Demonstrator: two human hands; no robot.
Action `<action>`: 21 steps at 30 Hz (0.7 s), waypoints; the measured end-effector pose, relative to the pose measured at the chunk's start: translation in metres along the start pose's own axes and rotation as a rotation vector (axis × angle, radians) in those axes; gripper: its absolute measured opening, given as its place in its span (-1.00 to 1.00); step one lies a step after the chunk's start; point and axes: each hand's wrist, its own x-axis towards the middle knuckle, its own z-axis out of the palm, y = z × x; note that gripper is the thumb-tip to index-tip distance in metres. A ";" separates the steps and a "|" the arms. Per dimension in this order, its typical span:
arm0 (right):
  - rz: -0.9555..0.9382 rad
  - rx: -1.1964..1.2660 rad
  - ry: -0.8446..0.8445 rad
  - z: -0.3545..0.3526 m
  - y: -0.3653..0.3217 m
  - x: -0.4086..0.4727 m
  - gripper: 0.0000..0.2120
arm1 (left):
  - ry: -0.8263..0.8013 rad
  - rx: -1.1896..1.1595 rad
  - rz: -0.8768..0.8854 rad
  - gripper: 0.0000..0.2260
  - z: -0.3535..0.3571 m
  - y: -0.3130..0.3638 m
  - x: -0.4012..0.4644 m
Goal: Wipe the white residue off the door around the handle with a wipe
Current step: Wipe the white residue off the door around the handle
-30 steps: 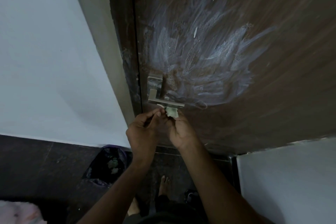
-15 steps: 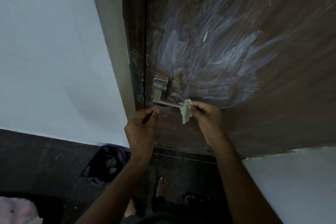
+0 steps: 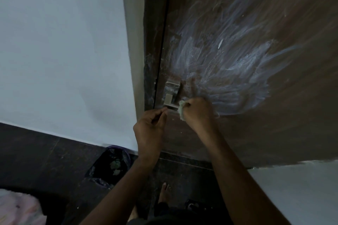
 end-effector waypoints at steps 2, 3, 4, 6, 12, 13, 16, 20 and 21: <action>-0.021 -0.010 -0.012 0.012 -0.019 -0.001 -0.73 | -0.004 0.061 0.095 -0.84 -0.003 0.002 0.000; -0.017 0.006 0.011 0.016 -0.024 -0.002 -0.72 | -0.011 0.078 0.132 -0.82 -0.004 0.003 -0.001; -0.004 0.032 0.057 0.019 -0.027 -0.002 -0.74 | -0.018 0.088 0.152 -0.81 -0.005 0.004 -0.001; 0.040 0.145 0.175 0.022 -0.025 -0.001 -0.82 | -0.017 0.113 0.159 -0.81 -0.007 0.003 -0.002; 0.098 0.354 0.366 0.029 -0.019 0.000 -0.85 | -0.050 0.152 0.084 -0.78 -0.007 -0.002 0.001; 0.113 0.382 0.375 0.031 -0.021 0.003 -0.87 | -0.058 0.146 0.062 -0.75 -0.007 -0.002 0.001; 0.122 0.427 0.384 0.036 -0.021 0.007 -0.86 | -0.066 0.138 0.037 -0.71 -0.005 -0.005 0.000; 0.073 0.431 0.252 0.029 -0.011 0.004 -0.80 | -0.066 0.150 0.054 -0.70 -0.004 -0.007 -0.001; 0.077 0.444 0.224 0.025 -0.011 0.005 -0.82 | -0.071 0.146 0.051 -0.70 -0.003 -0.007 -0.002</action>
